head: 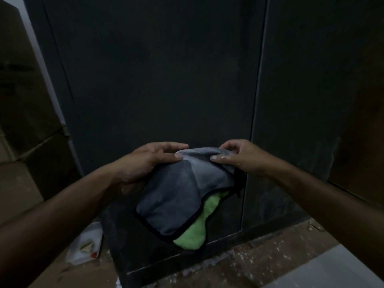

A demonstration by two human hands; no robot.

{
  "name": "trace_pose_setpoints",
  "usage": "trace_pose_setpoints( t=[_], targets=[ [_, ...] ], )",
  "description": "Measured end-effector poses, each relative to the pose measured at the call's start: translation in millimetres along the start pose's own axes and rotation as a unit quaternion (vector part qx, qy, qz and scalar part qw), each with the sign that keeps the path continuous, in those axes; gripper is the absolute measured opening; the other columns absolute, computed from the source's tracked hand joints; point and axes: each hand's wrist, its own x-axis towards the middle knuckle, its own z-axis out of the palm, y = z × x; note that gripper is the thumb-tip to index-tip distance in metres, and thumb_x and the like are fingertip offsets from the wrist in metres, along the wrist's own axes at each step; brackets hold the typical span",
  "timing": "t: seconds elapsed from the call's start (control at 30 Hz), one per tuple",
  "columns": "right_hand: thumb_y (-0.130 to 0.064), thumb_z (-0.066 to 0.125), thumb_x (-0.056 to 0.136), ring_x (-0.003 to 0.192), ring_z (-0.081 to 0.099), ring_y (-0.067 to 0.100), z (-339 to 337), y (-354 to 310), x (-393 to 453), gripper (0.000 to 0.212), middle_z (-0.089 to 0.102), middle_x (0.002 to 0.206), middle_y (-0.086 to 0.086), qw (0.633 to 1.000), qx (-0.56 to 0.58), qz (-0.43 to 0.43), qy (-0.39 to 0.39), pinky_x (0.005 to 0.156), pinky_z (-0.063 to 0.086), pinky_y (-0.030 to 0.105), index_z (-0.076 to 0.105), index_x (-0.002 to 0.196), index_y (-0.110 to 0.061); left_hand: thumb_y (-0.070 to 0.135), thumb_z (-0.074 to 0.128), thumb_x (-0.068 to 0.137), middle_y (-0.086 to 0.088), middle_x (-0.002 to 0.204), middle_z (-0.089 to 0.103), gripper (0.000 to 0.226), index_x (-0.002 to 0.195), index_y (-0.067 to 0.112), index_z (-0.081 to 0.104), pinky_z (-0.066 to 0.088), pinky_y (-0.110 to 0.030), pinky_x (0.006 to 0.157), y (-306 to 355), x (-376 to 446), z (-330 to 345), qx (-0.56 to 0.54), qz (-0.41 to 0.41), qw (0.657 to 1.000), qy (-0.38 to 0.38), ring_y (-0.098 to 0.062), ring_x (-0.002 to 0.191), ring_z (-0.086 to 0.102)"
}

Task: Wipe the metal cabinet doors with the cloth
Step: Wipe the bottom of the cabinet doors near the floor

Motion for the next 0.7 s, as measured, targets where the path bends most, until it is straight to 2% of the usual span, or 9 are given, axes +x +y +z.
trace_pose_setpoints(
  t=[0.13,0.2,0.23,0.3,0.4,0.47,0.57,0.63,0.7],
  targets=[
    [-0.065,0.082,0.070,0.074,0.068,0.011,1.7,-14.9,-5.8,0.058,0.071,0.089,-0.002,0.988,-0.145,0.003,0.046,0.062,0.054,0.027,0.062,0.101,-0.021,0.014,0.065,0.092,-0.011,0.124,0.076,0.045,0.136,0.023,0.065,0.060,-0.037,0.095,2.8,-1.0,7.8,-0.065,0.028,0.997,0.019,-0.023,0.112,0.073],
    [-0.073,0.070,0.076,0.066,0.068,0.017,0.8,-23.2,-11.7,0.061,0.072,0.081,0.003,0.994,-0.094,0.044,-0.019,0.059,0.054,0.032,0.062,0.098,-0.017,0.013,0.065,0.092,-0.008,0.115,0.078,0.040,0.131,0.021,0.069,0.065,-0.032,0.085,7.0,-1.2,7.6,-0.072,0.040,0.996,0.034,-0.019,0.101,0.076],
    [-0.074,0.064,0.079,0.070,0.069,0.021,1.3,-26.9,-14.7,0.062,0.073,0.084,0.005,0.994,-0.039,0.066,-0.079,0.062,0.056,0.035,0.064,0.102,-0.017,0.013,0.065,0.092,-0.007,0.113,0.079,0.039,0.129,0.020,0.070,0.065,-0.029,0.080,8.8,-2.1,7.1,-0.067,0.042,0.996,0.039,-0.017,0.099,0.077],
    [-0.067,0.062,0.084,0.090,0.072,0.024,7.9,-31.2,-19.8,0.058,0.075,0.105,0.005,0.982,0.045,0.053,-0.178,0.078,0.059,0.037,0.067,0.116,-0.020,0.012,0.067,0.088,-0.008,0.113,0.079,0.043,0.130,0.019,0.070,0.066,-0.032,0.083,11.4,-3.9,5.8,-0.050,0.041,0.997,0.036,-0.020,0.105,0.077],
    [-0.032,0.074,0.091,0.114,0.070,0.018,23.5,-25.3,-19.1,0.042,0.073,0.122,0.002,0.973,0.081,-0.024,-0.213,0.098,0.056,0.036,0.065,0.129,-0.017,0.002,0.068,0.083,-0.004,0.089,0.081,0.056,0.136,0.017,0.063,0.066,-0.029,0.077,15.6,-6.6,2.1,-0.027,0.042,0.999,0.014,-0.016,0.097,0.078],
    [-0.019,0.076,0.091,0.109,0.072,0.018,27.4,-22.4,-16.1,0.030,0.076,0.114,0.005,0.976,0.067,-0.051,-0.203,0.097,0.057,0.036,0.070,0.119,-0.011,-0.006,0.073,0.080,-0.002,0.097,0.081,0.063,0.137,0.017,0.062,0.062,-0.022,0.073,17.6,-7.6,-1.7,0.049,0.039,0.998,0.019,-0.012,0.098,0.078],
    [-0.024,0.080,0.088,0.081,0.069,0.007,21.4,-25.6,-13.8,0.012,0.073,0.083,-0.004,0.979,0.019,-0.077,-0.190,0.072,0.056,0.023,0.072,0.087,-0.015,-0.004,0.083,0.079,0.001,0.112,0.077,0.059,0.130,0.019,0.066,0.059,-0.016,0.074,15.8,-9.5,-8.6,0.249,0.057,0.966,0.050,-0.004,0.099,0.075],
    [-0.026,0.082,0.086,0.066,0.057,0.000,18.2,-29.1,-13.0,0.024,0.059,0.069,-0.013,0.979,-0.021,-0.101,-0.175,0.058,0.045,0.016,0.061,0.077,-0.019,0.012,0.086,0.084,0.007,0.106,0.077,0.038,0.116,0.025,0.072,0.063,-0.025,0.079,11.6,-8.9,-15.9,0.391,0.095,0.913,0.064,-0.005,0.098,0.075],
    [-0.028,0.082,0.087,0.062,0.051,0.001,18.7,-28.2,-12.6,0.028,0.053,0.068,-0.013,0.977,-0.043,-0.106,-0.178,0.055,0.040,0.017,0.055,0.080,-0.020,0.025,0.081,0.090,0.007,0.095,0.078,0.013,0.102,0.029,0.076,0.064,-0.042,0.079,8.3,-6.4,-23.5,0.491,0.108,0.862,0.069,-0.009,0.089,0.074]
  ],
)
